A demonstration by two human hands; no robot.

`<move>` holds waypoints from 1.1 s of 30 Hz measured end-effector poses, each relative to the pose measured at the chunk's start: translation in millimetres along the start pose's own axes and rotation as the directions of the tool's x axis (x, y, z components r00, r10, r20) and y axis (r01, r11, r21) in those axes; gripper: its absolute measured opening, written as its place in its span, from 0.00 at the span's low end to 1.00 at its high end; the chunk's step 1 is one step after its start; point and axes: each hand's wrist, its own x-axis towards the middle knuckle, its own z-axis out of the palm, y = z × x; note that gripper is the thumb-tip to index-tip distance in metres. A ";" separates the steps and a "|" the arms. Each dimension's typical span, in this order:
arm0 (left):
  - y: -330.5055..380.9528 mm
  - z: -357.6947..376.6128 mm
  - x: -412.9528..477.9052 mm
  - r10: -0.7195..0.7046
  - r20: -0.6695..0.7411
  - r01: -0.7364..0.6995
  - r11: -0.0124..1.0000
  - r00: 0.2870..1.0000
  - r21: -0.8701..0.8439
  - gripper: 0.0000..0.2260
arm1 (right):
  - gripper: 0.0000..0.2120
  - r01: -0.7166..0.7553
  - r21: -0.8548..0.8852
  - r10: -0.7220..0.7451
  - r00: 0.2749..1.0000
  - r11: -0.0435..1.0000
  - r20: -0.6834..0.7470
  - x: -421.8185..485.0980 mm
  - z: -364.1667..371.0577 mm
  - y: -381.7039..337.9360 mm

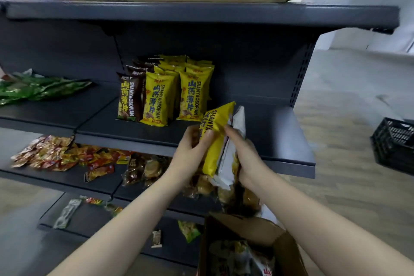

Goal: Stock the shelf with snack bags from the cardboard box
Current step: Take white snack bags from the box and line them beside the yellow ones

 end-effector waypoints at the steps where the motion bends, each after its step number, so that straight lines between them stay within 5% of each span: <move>1: 2.7 -3.3 3.4 -0.027 0.129 0.020 0.998 0.991 0.057 0.21 | 0.20 0.009 0.008 -0.009 1.000 1.000 -0.002 5.1 0.4 -4.4; 4: -1.9 -7.7 15.8 -0.129 0.376 0.036 0.969 0.918 0.243 0.40 | 0.25 0.022 -0.074 -0.025 0.999 0.997 -0.033 20.7 5.4 -13.0; 8: -22.6 -13.9 42.1 -0.160 0.343 0.061 0.958 0.926 0.281 0.55 | 0.42 0.095 -0.166 -0.091 0.995 0.982 0.035 38.7 17.0 -20.4; 13: -36.8 -29.9 77.6 0.021 0.174 -0.087 0.921 0.985 0.380 0.54 | 0.26 0.299 -0.279 -0.286 0.954 0.912 0.090 67.8 27.9 -39.4; 21: -56.4 -28.5 129.2 0.246 -0.101 -0.137 0.785 0.964 0.605 0.47 | 0.27 0.425 -0.434 -0.484 0.875 0.794 -0.028 114.6 55.8 -51.9; 33: -96.6 -13.6 165.1 0.138 -0.211 0.006 0.823 0.968 0.567 0.52 | 0.30 0.516 -0.548 -0.636 0.771 0.659 -0.040 163.1 70.1 -21.6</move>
